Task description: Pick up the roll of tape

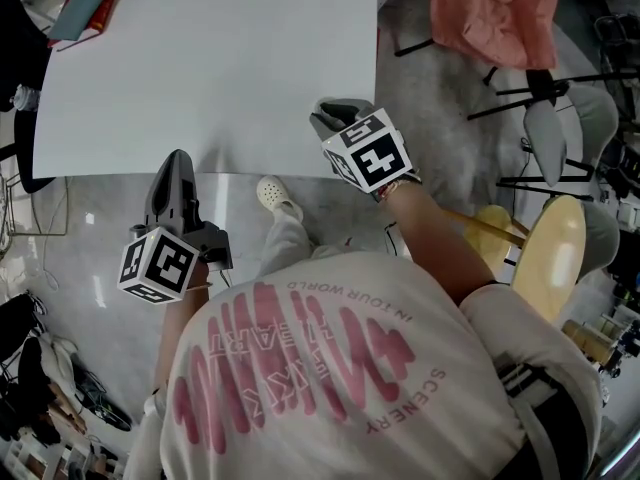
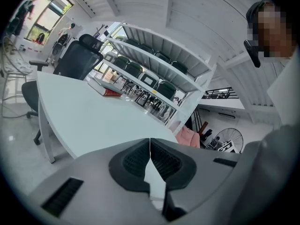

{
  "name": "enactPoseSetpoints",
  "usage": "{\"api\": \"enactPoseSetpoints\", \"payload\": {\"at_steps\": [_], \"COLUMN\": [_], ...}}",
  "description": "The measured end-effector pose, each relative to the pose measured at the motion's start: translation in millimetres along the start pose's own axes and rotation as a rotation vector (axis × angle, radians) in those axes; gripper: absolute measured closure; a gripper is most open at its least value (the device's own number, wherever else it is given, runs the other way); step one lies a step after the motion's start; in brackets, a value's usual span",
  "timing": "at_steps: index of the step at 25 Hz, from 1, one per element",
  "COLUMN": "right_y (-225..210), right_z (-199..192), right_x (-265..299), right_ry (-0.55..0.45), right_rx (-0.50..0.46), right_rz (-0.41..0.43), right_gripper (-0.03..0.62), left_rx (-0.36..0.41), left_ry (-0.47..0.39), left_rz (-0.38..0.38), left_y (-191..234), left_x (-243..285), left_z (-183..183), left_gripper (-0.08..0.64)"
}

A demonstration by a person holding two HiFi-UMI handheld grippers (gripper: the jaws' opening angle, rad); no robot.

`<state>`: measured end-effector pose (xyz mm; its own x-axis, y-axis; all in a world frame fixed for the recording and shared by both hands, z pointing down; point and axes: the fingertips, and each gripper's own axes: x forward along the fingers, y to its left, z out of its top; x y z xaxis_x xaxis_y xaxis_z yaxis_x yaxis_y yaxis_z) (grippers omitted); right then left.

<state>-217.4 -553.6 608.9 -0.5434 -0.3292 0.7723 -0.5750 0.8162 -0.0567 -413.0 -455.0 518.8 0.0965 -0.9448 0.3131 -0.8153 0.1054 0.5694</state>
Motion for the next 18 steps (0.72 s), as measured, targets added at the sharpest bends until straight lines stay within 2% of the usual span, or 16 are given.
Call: {"api": "enactPoseSetpoints", "payload": {"at_steps": [2, 9, 18], "right_y": [1, 3, 8], "right_z": [-1, -5, -11], "right_x": [0, -2, -12], "right_ry": [0.017, 0.045, 0.069], "right_rx": [-0.026, -0.009, 0.002], "right_rz": [-0.009, -0.006, -0.031], "right_gripper": [0.500, 0.512, 0.525], "left_rx": [-0.008, -0.025, 0.013], "left_ry": [0.005, 0.057, 0.039], "left_rz": [0.002, -0.028, -0.054], "left_y": [0, -11, -28], "left_x": [-3, -7, -10], "left_z": [-5, -22, -18], "left_gripper": [0.535, 0.535, 0.535]}}
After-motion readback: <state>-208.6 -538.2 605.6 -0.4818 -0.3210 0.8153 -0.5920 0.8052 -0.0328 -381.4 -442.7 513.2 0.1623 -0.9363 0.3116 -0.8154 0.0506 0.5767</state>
